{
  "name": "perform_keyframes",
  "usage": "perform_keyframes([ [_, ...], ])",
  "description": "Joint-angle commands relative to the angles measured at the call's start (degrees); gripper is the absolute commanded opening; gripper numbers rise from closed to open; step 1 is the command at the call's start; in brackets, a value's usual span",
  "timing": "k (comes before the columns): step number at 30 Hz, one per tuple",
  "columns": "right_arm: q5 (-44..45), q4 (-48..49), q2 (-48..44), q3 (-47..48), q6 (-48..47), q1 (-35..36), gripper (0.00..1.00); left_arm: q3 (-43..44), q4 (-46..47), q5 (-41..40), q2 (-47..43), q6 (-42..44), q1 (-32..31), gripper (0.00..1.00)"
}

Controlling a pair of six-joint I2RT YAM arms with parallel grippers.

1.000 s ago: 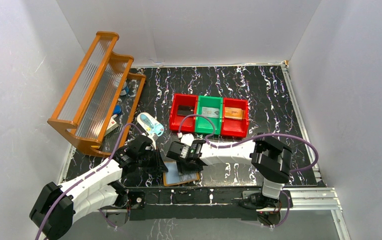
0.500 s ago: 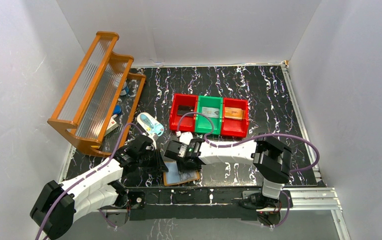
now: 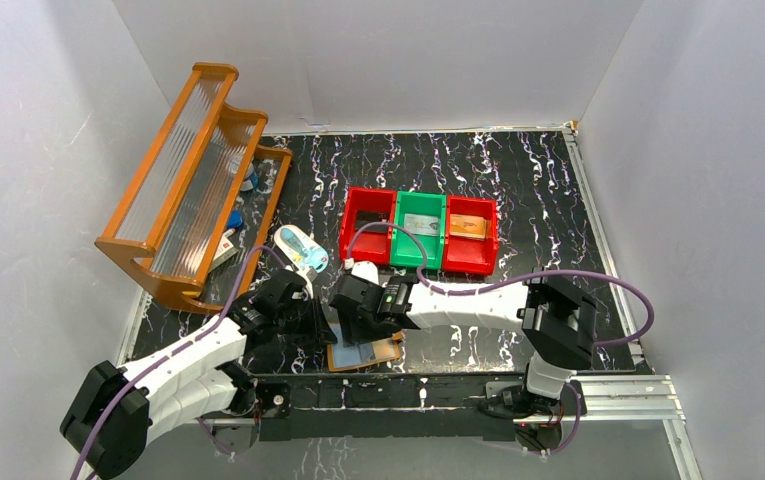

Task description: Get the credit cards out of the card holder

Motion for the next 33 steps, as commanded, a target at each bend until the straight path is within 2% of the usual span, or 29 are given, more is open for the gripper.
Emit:
perform_keyframes([
  [1, -3.31, 6.54, -1.84, -0.91, -1.40, 0.38, 0.61, 0.84, -0.64, 0.16, -0.28, 0.58, -0.10, 0.01],
  [5, -6.74, 11.84, -1.72, -2.25, -1.86, 0.20, 0.60, 0.84, -0.83, -0.24, -0.60, 0.21, -0.14, 0.06],
  [12, -13.11, 22.11, -3.37, -8.12, 0.30, -1.58, 0.61, 2.16, -5.51, -5.87, -4.51, -2.21, -0.16, 0.37],
  [18, -11.44, 24.21, -8.69, -13.52, 2.64, -3.87, 0.59, 3.30, -10.64, -12.38, -8.87, -5.33, -0.11, 0.51],
  [22, -11.42, 26.39, -11.92, -17.79, 4.03, -6.14, 0.58, 4.14, -11.41, -12.74, -9.88, -5.88, -0.11, 0.55],
  [28, -16.86, 34.65, -13.72, -23.84, 5.80, -9.29, 0.56, 6.56, -11.61, -11.72, -9.43, -4.05, -0.10, 0.58],
  [33, -19.09, 37.23, -11.98, -24.73, 6.54, -9.54, 0.55, 6.81, -6.25, -3.42, -7.12, -0.25, -0.12, 0.50],
])
